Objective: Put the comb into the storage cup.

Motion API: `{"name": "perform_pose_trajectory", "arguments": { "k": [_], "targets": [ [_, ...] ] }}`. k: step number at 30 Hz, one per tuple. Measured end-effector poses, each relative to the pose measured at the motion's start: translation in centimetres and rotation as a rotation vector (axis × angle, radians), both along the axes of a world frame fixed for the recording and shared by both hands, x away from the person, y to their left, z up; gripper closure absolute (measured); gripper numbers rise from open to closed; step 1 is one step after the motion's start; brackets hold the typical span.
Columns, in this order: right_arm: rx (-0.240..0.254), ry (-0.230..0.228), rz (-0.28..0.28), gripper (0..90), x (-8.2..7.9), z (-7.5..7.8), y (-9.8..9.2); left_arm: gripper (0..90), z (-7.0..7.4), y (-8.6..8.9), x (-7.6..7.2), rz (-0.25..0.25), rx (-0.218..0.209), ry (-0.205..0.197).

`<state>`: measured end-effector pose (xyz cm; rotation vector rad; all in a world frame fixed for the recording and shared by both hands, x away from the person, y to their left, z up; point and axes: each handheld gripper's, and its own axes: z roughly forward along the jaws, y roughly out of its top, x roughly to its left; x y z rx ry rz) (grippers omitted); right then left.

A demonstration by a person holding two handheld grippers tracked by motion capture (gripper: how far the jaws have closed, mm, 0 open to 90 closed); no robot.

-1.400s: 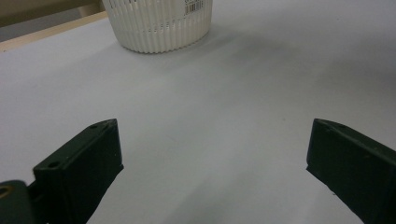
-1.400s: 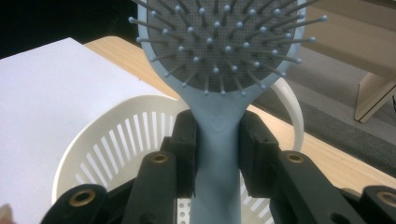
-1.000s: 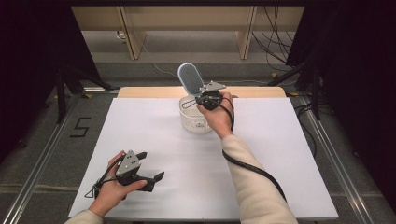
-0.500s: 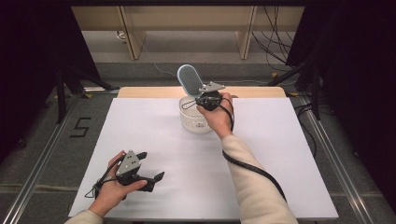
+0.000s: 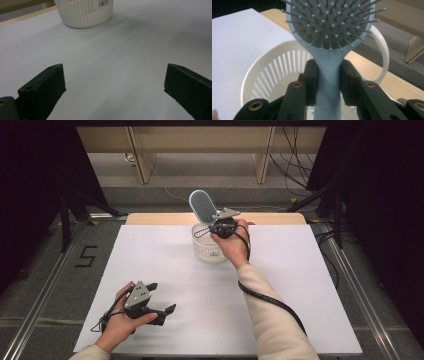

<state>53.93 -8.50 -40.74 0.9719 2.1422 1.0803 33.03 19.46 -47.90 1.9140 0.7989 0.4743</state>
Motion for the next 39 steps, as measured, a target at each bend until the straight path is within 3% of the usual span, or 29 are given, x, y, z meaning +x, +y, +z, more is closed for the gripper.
{"name": "perform_pose_trajectory", "arguments": {
  "k": [9,13,14,21,30,39],
  "targets": [
    [-0.015,0.016,0.016,68.7,0.0,-0.2,0.1,2.9,0.0,0.0,0.0,-0.001,-0.003,0.002],
    [0.001,0.05,0.024,64.9,-0.1,-0.7,0.0,3.0,0.0,0.0,0.0,-0.002,-0.002,0.002],
    [-0.022,0.07,0.027,64.0,-0.2,-0.8,0.0,3.0,0.0,0.0,0.0,-0.002,0.0,0.002],
    [0.038,0.064,0.044,59.3,-0.8,-0.9,-0.6,3.0,0.0,-0.1,0.0,-0.002,0.001,0.002],
    [0.068,0.057,0.076,51.3,-1.5,-0.3,-0.7,3.1,0.0,-0.1,0.0,-0.001,0.0,0.004],
    [0.116,0.058,0.089,34.6,-2.1,0.3,-0.9,3.1,0.0,-0.1,0.0,0.0,0.002,0.003]
  ]
}}
